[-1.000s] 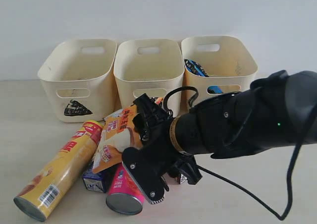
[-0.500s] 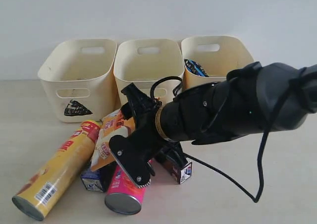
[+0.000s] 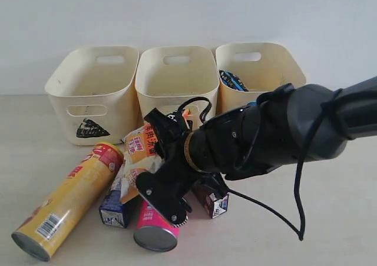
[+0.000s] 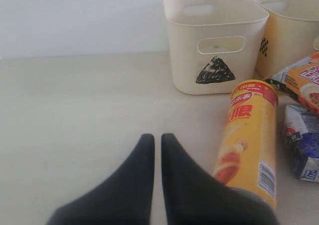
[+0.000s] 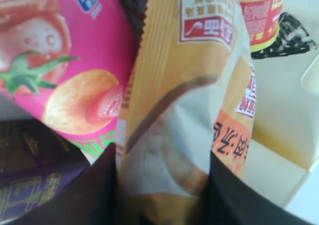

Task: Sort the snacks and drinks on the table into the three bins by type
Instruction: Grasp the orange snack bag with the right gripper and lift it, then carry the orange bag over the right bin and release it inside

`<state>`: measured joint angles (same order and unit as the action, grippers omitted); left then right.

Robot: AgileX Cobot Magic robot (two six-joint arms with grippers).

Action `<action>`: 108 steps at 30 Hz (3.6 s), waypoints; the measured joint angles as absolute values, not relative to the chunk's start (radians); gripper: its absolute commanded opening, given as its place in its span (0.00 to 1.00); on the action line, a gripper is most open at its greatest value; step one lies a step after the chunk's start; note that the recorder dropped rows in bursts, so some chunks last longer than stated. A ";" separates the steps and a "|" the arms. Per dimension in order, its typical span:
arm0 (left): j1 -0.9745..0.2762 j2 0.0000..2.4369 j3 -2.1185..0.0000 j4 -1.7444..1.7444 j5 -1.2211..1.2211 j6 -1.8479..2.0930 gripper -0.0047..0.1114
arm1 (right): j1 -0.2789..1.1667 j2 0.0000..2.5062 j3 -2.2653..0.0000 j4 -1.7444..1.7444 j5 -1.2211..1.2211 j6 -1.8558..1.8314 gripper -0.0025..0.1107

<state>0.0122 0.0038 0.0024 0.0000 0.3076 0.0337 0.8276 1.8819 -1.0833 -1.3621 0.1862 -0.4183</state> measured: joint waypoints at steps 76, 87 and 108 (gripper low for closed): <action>0.012 0.004 0.002 0.000 0.308 0.034 0.08 | 0.199 1.868 -1.296 -0.688 -0.198 0.456 0.02; 0.012 0.004 0.002 0.000 0.308 0.034 0.08 | 0.199 1.935 -1.364 -0.670 -0.119 0.524 0.13; 0.012 0.004 0.002 0.000 0.308 0.034 0.08 | 0.199 1.916 -1.372 -0.668 -0.059 0.533 0.69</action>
<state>0.0122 0.0038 0.0024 0.0000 0.3076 0.0337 0.1992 1.9158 -1.3719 -0.6677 -0.0592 0.5328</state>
